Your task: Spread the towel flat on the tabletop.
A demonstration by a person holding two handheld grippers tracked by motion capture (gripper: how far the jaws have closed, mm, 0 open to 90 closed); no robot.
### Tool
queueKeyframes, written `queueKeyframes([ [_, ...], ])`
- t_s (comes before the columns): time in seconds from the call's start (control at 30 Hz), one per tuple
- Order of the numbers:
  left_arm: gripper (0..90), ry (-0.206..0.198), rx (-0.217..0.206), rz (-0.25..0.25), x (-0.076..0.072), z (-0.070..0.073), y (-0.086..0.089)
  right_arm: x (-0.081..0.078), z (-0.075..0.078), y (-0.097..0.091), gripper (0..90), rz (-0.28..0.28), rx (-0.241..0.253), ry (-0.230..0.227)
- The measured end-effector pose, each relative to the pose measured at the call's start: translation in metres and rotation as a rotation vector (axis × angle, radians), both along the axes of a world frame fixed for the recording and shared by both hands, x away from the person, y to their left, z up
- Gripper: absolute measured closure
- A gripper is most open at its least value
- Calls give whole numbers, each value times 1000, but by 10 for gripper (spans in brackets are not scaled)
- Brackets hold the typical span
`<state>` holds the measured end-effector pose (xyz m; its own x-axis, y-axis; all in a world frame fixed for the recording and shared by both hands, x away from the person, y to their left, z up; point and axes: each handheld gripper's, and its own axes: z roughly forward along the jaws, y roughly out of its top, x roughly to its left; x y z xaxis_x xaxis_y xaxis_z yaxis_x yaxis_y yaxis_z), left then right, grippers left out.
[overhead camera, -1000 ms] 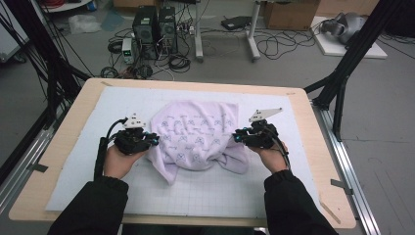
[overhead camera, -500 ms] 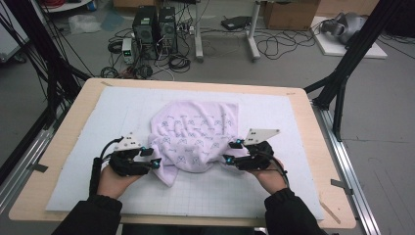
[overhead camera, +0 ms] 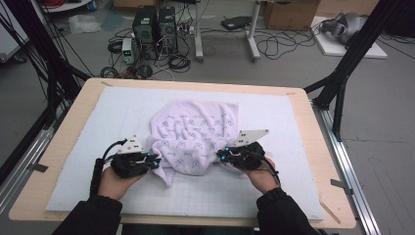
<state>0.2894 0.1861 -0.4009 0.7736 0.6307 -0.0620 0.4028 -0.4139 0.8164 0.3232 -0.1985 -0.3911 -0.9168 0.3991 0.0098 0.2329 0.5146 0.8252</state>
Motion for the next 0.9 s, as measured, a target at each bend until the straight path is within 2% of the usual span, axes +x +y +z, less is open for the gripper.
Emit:
queueKeyframes([
  [0.23,820,-74,-50,-34,-29,39,18,-38,37,-27,873,20,35,-52],
  [0.27,822,-81,-54,-45,-33,44,18,-45,44,-30,873,29,51,-47],
  [0.33,822,-102,-42,-59,-39,53,17,-53,56,-31,873,47,52,-62],
  [0.4,822,-114,-39,-58,-40,56,18,-61,68,-30,873,63,36,-85],
  [0.47,822,-105,-32,-40,-33,52,19,-57,72,-26,872,61,10,-104],
  [0.53,820,-63,-26,-28,-20,40,19,-45,65,-21,871,41,-17,-84],
  [0.6,817,-29,0,-2,-6,23,17,-25,48,-14,867,8,-66,-54],
  [0.7,816,27,24,28,15,-6,16,6,17,-7,860,-46,-70,28],
  [0.73,816,40,26,38,18,-11,16,17,6,-4,854,-58,-84,55],
  [0.8,816,65,51,55,26,-23,17,28,-6,1,848,-73,-84,98],
  [0.9,813,72,54,55,30,-26,17,38,-16,8,810,-72,-67,107],
])
